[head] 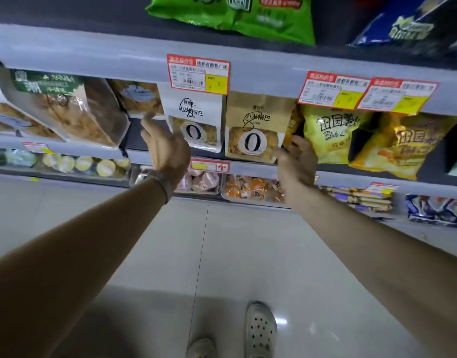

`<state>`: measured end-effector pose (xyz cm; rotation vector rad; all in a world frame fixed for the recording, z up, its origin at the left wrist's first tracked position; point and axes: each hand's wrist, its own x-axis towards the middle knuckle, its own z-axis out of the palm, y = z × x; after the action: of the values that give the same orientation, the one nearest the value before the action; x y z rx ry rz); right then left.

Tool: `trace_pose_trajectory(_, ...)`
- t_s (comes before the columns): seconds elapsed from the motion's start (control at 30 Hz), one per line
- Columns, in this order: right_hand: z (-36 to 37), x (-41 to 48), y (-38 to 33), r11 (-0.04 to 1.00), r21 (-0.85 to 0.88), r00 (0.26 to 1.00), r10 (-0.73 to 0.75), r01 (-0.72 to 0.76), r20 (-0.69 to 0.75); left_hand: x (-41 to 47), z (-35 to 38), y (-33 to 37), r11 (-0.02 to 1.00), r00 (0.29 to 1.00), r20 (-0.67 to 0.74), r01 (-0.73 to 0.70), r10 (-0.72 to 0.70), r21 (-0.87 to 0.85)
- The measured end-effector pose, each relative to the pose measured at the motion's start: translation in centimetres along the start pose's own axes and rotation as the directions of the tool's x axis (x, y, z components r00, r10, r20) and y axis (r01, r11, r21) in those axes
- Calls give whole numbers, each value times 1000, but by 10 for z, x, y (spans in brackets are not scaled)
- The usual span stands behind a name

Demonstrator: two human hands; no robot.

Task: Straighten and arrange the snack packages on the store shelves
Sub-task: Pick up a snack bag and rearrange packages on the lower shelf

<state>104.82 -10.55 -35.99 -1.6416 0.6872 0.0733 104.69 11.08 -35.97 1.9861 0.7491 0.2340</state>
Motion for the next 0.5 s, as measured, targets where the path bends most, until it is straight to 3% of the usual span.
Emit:
trace_pose_trajectory(0.07, 6, 8, 0, 1000, -8, 1000, 1, -2, -29, 20, 4, -6, 995, 998, -14, 52, -54, -79)
trace_pose_trajectory(0.23, 14, 22, 4, 996, -57, 997, -67, 64, -50, 52, 1, -22, 989, 991, 134, 50, -31, -142)
trace_pose_trajectory(0.5, 17, 50, 11, 995, -94, 998, -22, 16, -66, 53, -12, -27, 981, 999, 29, -34, 41, -191)
